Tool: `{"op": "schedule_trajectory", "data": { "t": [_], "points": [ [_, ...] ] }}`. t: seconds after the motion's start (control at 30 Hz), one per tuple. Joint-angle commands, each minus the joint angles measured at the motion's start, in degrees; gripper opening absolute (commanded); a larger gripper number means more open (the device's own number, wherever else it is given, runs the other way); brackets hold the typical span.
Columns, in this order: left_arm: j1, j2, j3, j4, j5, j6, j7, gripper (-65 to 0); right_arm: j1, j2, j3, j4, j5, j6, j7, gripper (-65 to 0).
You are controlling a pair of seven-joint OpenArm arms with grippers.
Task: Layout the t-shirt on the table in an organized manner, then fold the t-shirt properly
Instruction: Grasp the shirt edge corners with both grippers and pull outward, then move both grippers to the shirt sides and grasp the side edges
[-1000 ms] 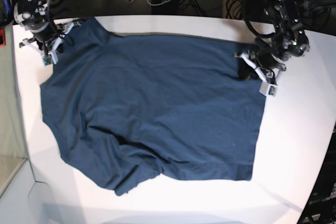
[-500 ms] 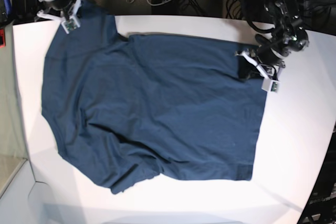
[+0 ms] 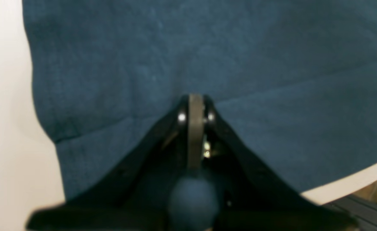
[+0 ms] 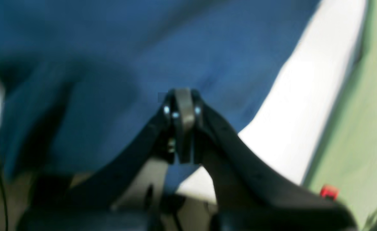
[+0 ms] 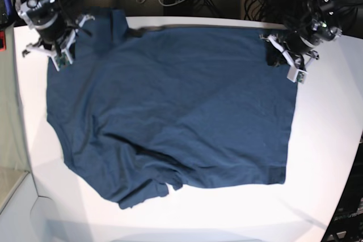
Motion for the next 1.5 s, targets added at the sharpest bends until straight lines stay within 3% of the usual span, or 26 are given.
{"op": "schedule_trajectory", "data": {
  "t": [0.0,0.27,0.47,0.63,0.87,1.0,1.23,1.47],
  "points": [
    [0.9,-1.4,-0.5,0.4,1.4,0.5,1.3,-64.8,1.5,0.4,0.3,0.1,0.4,-0.2,1.0,-65.0],
    [1.2,-1.8,-6.5,5.6,1.2,0.5,3.2,-64.8,14.2,0.7,0.3,-15.9,0.3,-0.2,0.9,-65.0],
    [-2.5,-1.4,-7.5,11.0,1.2,0.5,9.4,-64.8,15.1,2.5,0.2,-24.4,0.3,-0.2,1.3,-65.0],
    [-5.3,-1.3,-7.5,10.6,1.4,0.5,9.5,-64.8,8.8,2.5,0.0,-21.2,0.3,-0.2,1.3,-65.0],
    [-11.7,-1.9,-7.1,-3.3,1.9,0.5,9.4,-64.6,3.1,2.4,-0.1,-12.0,0.4,-0.2,1.2,-65.0],
    [-11.4,-2.9,-7.2,-5.7,1.9,0.5,8.7,-64.6,3.0,2.4,0.3,-6.9,0.4,-0.2,1.0,-65.0],
    [-6.3,-5.4,-10.2,-5.5,1.3,0.5,8.6,-64.6,8.9,2.2,0.0,-5.7,0.4,-0.2,1.0,-65.0],
    [-8.1,-5.3,-14.5,2.4,1.3,0.5,10.3,-64.6,18.1,0.9,-2.2,-9.7,0.4,-0.2,0.9,-65.0]
  ]
}}
